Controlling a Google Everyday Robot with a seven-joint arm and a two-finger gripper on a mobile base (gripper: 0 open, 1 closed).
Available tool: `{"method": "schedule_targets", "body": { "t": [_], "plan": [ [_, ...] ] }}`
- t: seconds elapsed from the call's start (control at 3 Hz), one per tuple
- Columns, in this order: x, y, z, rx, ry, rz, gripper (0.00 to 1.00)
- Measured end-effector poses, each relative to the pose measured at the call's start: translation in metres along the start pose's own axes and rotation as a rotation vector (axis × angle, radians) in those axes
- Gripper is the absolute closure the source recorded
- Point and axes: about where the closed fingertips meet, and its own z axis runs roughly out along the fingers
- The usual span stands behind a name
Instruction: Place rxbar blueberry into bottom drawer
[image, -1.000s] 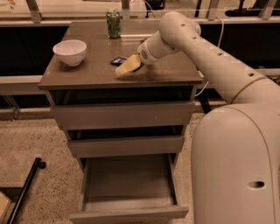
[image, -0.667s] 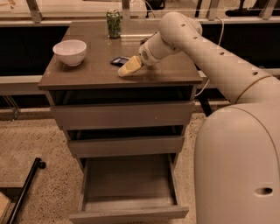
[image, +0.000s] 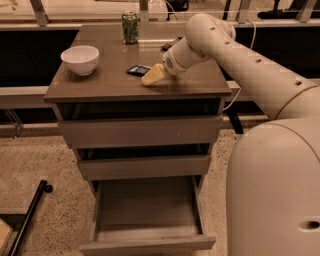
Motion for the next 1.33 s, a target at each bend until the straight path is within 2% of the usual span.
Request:
{"method": "schedule_targets", "body": {
  "t": [0.67,1.33],
  "plan": [
    [-0.0035,0.0005,-0.0033,0.000,0.000,0.000,0.98],
    [-0.0060,0.0008,-0.0057,0.000,0.000,-0.001,1.00]
  ]
}}
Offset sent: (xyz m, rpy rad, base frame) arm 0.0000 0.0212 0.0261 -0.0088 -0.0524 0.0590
